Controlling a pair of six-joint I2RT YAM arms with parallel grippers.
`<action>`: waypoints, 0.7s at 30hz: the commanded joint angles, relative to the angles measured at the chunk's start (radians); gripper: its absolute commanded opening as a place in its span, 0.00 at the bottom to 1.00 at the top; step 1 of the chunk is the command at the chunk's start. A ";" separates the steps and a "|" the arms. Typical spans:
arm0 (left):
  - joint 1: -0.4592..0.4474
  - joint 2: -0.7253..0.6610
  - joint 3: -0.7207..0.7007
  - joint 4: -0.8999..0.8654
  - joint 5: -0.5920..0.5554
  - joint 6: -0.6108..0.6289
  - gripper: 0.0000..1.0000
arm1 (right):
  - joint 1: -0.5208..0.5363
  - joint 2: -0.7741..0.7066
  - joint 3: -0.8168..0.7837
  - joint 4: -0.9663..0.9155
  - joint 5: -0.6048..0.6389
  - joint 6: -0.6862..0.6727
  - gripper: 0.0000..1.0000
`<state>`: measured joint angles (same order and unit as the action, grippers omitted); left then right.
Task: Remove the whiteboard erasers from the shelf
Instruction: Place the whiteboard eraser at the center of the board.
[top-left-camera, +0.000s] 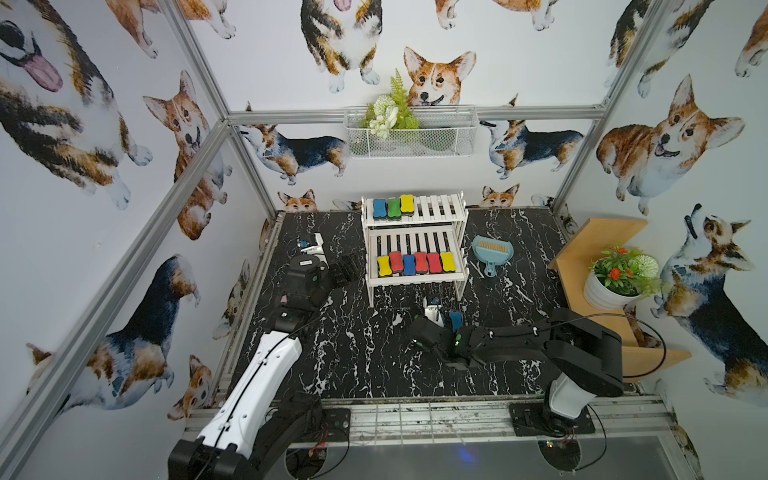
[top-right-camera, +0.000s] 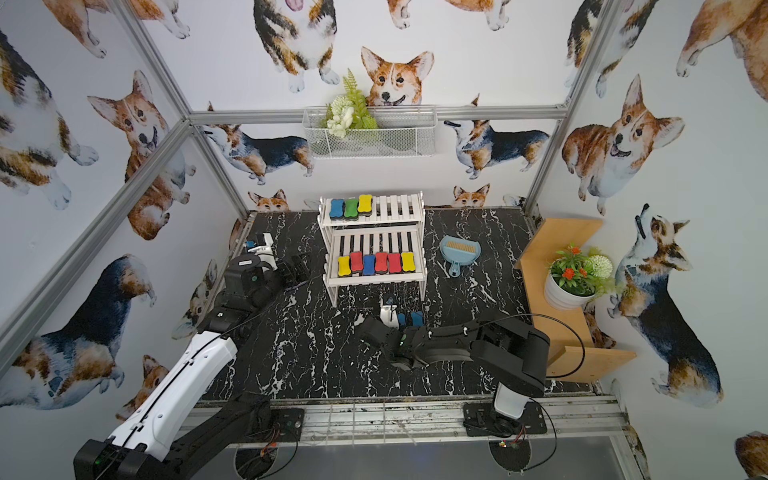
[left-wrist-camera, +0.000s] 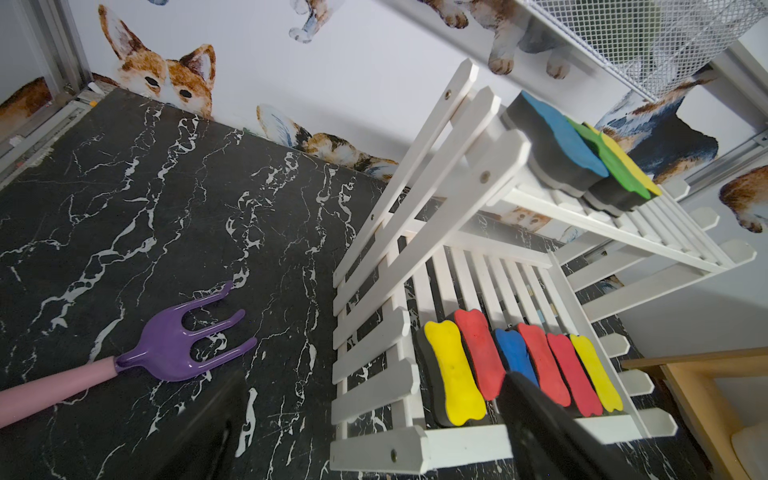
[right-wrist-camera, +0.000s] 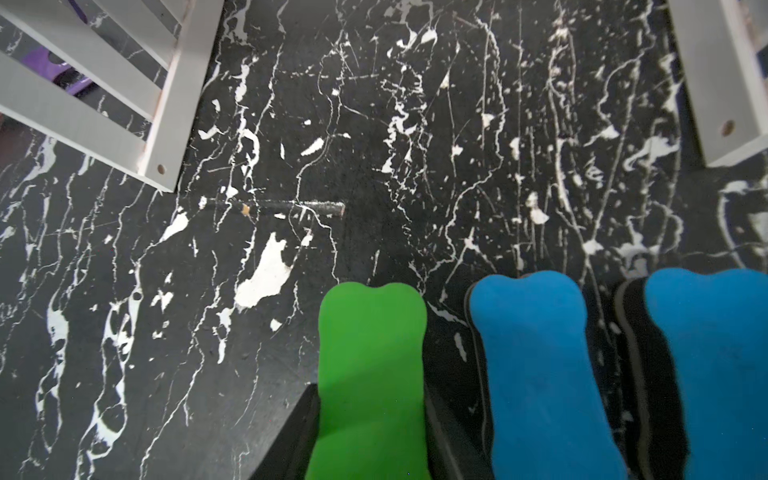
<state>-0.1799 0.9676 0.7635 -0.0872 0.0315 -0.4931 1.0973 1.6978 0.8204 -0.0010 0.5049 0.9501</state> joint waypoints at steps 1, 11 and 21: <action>-0.001 -0.003 0.006 0.001 -0.002 0.014 0.99 | -0.020 0.025 0.001 0.019 0.020 0.053 0.33; -0.004 -0.003 0.005 0.004 0.002 0.013 0.99 | -0.057 0.012 -0.040 0.020 0.039 0.060 0.35; -0.009 0.001 0.006 0.003 0.001 0.016 1.00 | -0.032 -0.002 0.007 0.001 0.068 -0.018 0.60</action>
<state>-0.1894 0.9672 0.7635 -0.0872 0.0315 -0.4927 1.0599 1.7119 0.8188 0.0227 0.5468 0.9577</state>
